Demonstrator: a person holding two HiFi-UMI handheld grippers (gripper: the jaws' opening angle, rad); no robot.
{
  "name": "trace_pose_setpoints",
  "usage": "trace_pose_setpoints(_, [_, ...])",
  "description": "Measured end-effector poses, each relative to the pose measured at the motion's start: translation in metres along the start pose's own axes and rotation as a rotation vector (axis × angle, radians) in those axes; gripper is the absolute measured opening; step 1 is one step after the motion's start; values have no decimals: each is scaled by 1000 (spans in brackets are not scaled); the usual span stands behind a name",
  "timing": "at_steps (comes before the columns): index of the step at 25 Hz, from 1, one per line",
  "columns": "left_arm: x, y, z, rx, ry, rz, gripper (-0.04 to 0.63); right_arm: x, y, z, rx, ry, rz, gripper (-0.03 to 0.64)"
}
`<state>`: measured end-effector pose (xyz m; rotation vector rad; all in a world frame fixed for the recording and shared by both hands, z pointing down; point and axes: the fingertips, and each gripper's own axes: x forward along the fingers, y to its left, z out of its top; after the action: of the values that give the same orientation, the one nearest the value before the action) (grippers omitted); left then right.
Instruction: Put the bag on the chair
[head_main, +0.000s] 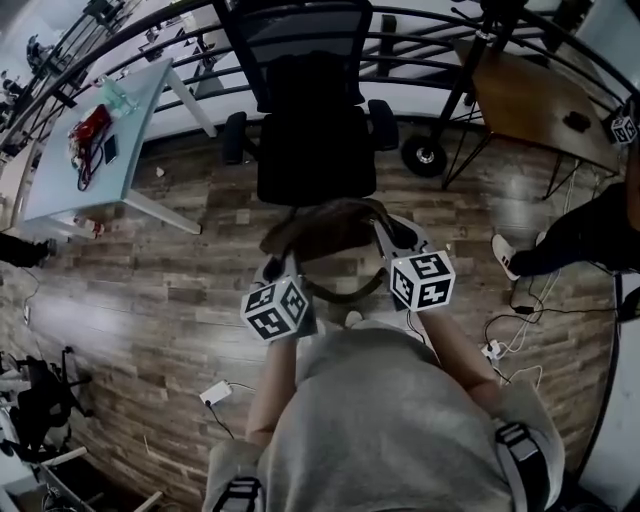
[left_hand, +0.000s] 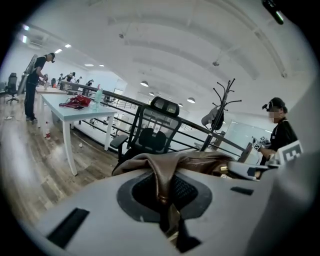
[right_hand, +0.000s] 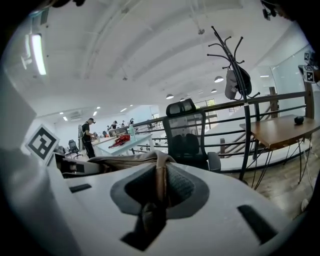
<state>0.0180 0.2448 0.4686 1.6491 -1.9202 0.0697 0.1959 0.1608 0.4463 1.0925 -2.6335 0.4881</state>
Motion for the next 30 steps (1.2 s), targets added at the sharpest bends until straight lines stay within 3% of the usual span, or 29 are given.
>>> trace_pose_setpoints(16, [14, 3, 10, -22, -6, -15, 23, 15, -5, 9, 22, 1, 0, 48])
trace_pose_setpoints(30, [105, 41, 60, -19, 31, -33, 23, 110, -24, 33, 33, 38, -31, 49])
